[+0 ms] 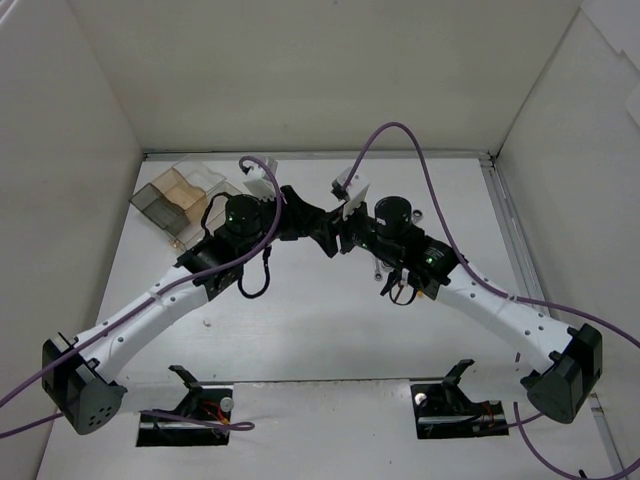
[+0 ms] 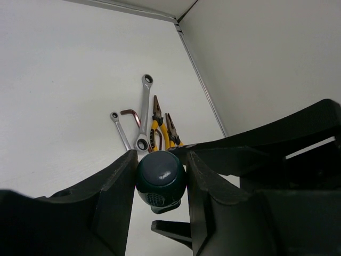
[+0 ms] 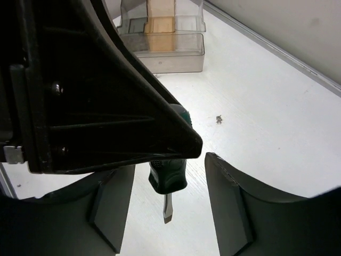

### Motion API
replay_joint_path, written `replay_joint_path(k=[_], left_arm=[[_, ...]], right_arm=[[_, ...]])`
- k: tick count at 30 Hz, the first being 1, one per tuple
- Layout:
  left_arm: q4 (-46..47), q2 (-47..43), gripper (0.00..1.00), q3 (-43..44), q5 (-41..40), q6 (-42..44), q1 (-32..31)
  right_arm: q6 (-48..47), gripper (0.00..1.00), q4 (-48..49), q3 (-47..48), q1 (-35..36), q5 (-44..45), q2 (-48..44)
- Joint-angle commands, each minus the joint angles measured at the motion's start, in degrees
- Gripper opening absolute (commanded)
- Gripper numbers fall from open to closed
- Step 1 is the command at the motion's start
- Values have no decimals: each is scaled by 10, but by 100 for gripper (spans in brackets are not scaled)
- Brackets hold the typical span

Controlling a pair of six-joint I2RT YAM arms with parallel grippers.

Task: Sort the tools into containers

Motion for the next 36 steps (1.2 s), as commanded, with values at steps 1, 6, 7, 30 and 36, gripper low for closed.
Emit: replay_joint_path(k=[1, 6, 7, 30, 36], left_arm=[[28, -23, 0, 1, -3, -3, 12], [22, -43, 0, -1, -23, 33, 48], [22, -44, 0, -2, -31, 42, 57], [40, 336, 0, 315, 189, 230, 465], [70, 465, 0, 423, 217, 223, 498]], right_arm=[[5, 54, 77, 30, 5, 11, -22], [-6, 71, 66, 8, 5, 38, -54], [-13, 72, 60, 3, 4, 46, -60], [42, 81, -80, -145, -23, 124, -220], [88, 82, -98, -148, -23, 165, -191]])
